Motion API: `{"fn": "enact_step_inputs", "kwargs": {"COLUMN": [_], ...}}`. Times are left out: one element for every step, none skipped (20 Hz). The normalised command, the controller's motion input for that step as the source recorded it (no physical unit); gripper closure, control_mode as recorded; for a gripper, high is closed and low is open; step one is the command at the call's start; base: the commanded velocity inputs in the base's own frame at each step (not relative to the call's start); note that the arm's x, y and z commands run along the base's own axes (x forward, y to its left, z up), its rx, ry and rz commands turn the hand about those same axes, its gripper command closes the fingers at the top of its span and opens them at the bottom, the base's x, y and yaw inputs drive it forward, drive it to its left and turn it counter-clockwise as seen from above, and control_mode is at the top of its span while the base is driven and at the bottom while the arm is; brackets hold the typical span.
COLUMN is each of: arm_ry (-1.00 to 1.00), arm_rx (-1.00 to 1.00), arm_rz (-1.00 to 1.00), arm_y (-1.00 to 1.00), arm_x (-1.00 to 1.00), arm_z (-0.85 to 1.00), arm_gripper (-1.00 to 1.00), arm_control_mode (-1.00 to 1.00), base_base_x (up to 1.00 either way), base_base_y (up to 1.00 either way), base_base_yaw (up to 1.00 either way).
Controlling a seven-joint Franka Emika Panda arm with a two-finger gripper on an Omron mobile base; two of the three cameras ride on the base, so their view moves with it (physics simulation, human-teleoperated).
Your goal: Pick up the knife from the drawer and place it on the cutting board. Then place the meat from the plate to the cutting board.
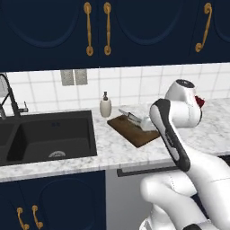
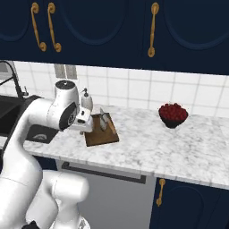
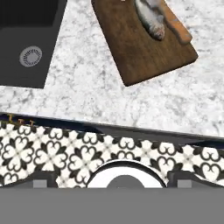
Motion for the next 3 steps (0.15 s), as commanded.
{"fn": "enact_step_inputs", "kwargs": {"arm_ry": [-0.14,-0.17,-0.16], "arm_rx": [0.00,0.00,0.00], "arm_rz": [-0.14,-0.14,-0.13], "arm_y": [0.00,0.00,0.00], "arm_x": [-0.98,-1.00,-0.96], "arm_z": [0.72,0.69,0.64], "arm_gripper": [-1.00,-1.00,-1.00], "arm_control_mode": [-1.00,-1.00,-1.00], "base_base_x": [0.00,0.00,0.00], "base_base_y": [0.00,0.00,0.00], "base_base_yaw": [0.00,0.00,0.00]}}
